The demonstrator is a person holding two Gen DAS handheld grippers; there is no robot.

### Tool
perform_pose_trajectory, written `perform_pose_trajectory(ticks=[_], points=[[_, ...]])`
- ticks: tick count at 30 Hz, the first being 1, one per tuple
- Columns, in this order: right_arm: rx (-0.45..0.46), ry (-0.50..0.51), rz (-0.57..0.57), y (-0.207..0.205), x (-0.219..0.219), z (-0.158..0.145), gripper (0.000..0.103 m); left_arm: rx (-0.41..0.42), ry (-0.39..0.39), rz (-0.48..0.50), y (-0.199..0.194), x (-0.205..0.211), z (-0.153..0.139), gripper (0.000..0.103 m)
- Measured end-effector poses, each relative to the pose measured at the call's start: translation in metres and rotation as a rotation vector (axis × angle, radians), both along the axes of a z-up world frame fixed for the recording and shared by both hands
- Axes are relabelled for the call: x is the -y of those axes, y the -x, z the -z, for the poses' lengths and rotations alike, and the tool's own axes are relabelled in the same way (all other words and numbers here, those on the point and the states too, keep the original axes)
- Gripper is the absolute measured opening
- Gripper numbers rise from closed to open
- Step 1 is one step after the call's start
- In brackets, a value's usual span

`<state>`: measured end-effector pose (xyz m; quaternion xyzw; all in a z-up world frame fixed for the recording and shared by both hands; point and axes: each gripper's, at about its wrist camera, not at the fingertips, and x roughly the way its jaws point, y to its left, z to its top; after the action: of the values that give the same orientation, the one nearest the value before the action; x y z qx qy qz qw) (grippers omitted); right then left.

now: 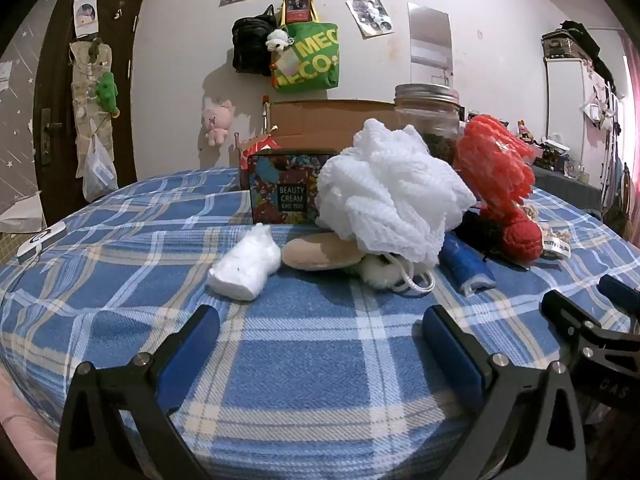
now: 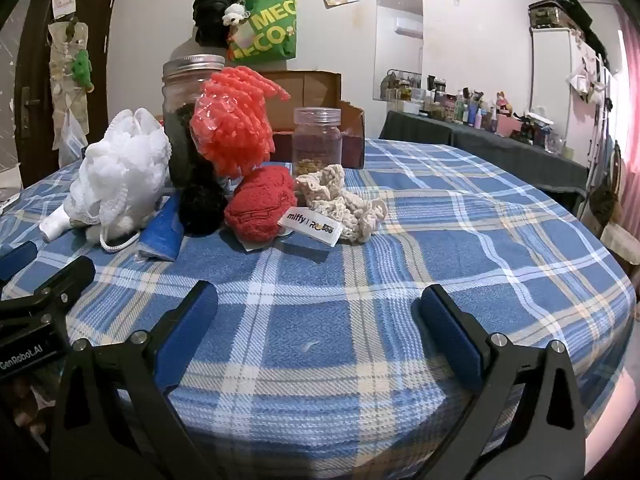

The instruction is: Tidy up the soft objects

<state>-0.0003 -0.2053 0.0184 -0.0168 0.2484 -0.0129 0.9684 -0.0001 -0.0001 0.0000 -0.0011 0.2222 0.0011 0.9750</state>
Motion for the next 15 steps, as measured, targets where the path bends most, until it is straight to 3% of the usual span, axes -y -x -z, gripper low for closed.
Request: perform_pose_trajectory(ticks=[15], points=[[0.006,-0.005,-0.002,0.0005,0.0004,0.0006,0.103,-0.001,0.002,-0.001,0.0000,0.0000,0.0000,0.103]])
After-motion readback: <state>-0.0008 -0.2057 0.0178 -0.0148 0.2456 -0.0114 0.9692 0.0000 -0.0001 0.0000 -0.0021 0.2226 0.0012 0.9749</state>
